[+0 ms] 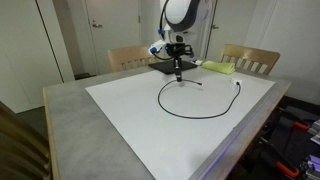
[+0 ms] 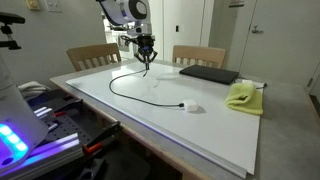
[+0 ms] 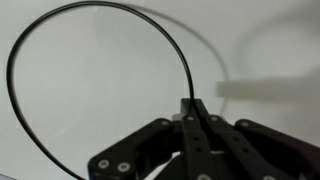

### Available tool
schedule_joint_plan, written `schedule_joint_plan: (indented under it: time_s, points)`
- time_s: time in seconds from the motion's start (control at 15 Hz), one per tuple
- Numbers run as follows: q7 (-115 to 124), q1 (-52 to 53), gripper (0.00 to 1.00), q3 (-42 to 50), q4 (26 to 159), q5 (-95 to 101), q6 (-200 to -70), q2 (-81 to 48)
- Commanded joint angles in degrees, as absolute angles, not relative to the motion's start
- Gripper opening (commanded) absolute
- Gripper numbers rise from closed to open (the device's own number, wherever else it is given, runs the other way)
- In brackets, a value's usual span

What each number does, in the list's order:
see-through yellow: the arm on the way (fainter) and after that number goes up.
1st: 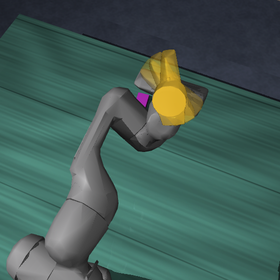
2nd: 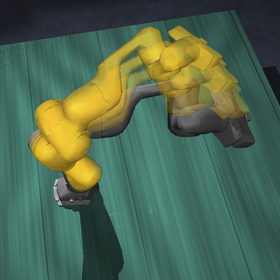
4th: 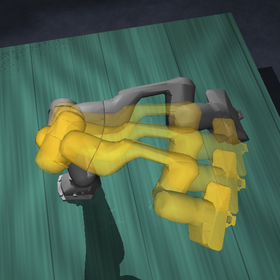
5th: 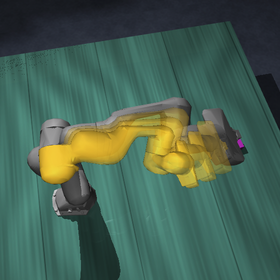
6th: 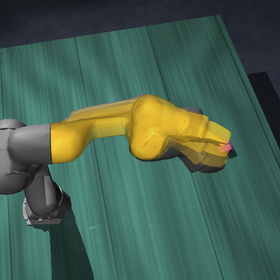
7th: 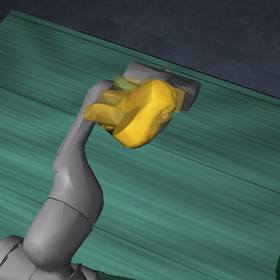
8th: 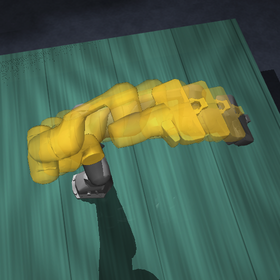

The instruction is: Put the cable in a circle

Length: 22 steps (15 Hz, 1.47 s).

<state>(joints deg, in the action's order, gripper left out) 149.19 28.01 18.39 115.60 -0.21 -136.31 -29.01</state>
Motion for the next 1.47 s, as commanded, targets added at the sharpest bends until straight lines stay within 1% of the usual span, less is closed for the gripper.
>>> schedule_joint_plan:
  time_s: [0.0,0.13,0.33,0.4,0.47,0.87,0.93,1.0,1.13,1.33,1.4]
  points:
    - [149.14,37.29,0.01,31.68,117.27,-11.79,-137.06,-31.09]
    - [149.02,41.13,0.01,37.28,118.29,-19.83,-136.20,-32.69]
    - [148.98,41.06,0.01,37.80,117.92,-28.32,-127.94,-33.86]
    - [149.02,39.78,0.01,36.29,118.16,-30.41,-127.09,-33.76]
    - [149.03,40.30,0.01,36.89,118.26,-32.88,-125.83,-34.38]
    - [149.15,43.36,0.01,40.73,119.05,-42.15,-127.62,-36.75]
    - [149.15,43.86,0.29,41.38,118.86,-43.00,-127.60,-37.30]
    - [149.15,44.74,0.30,42.47,118.83,-43.34,-127.05,-37.62]
    - [149.15,45.40,0.44,43.26,118.74,-42.48,-126.62,-37.60]
    - [146.77,44.46,0.65,43.14,118.07,-36.14,-123.58,-35.36]
    - [147.73,36.66,0.72,35.48,117.89,-27.01,-123.82,-30.83]
